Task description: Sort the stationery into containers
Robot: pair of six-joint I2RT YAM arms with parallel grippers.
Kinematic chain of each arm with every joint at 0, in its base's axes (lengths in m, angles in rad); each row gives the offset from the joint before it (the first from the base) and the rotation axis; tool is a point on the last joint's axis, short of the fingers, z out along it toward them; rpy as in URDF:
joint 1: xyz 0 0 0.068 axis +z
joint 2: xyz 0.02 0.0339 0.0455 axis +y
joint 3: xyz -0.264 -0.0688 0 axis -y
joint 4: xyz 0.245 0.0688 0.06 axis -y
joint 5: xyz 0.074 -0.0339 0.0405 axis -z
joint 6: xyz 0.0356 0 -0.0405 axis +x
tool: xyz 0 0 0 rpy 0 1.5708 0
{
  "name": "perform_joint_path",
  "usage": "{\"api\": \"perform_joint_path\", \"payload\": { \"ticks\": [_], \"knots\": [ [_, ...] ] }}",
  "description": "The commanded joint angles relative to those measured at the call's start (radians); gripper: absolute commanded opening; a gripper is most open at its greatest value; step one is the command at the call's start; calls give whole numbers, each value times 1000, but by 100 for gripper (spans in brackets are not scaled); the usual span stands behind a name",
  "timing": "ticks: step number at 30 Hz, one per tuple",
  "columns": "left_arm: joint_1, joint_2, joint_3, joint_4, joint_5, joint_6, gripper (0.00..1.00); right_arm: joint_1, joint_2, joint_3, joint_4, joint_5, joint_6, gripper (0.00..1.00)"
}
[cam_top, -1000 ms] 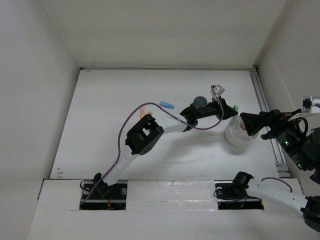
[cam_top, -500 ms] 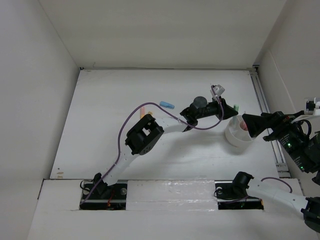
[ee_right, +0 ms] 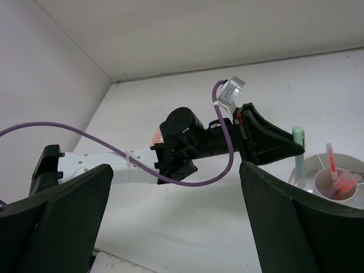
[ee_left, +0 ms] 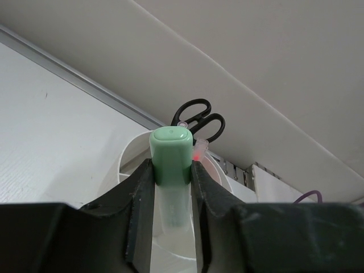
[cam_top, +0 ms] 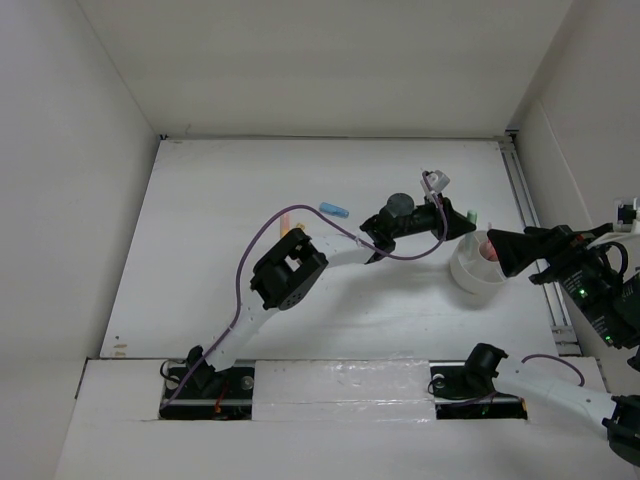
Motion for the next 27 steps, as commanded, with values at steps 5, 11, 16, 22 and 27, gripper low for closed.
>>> {"api": "perform_joint_path", "payload": {
  "ticks": [5, 11, 16, 22, 27],
  "knots": [
    [-4, -5, -13, 47, 23, 10, 29, 8, 1, -1, 15, -16, -5, 99],
    [-4, -15, -45, 66, 35, 1, 32, 8, 1, -1, 15, -16, -5, 99],
    [-4, -24, -70, 87, 35, -8, 36, 8, 1, -1, 15, -7, -5, 99],
    [-13, -90, -145, 150, 46, -28, 50, 8, 1, -1, 24, -7, -5, 99],
    [-13, -192, -229, 173, -6, -28, 83, 8, 1, -1, 24, -7, -14, 99]
  ]
}}
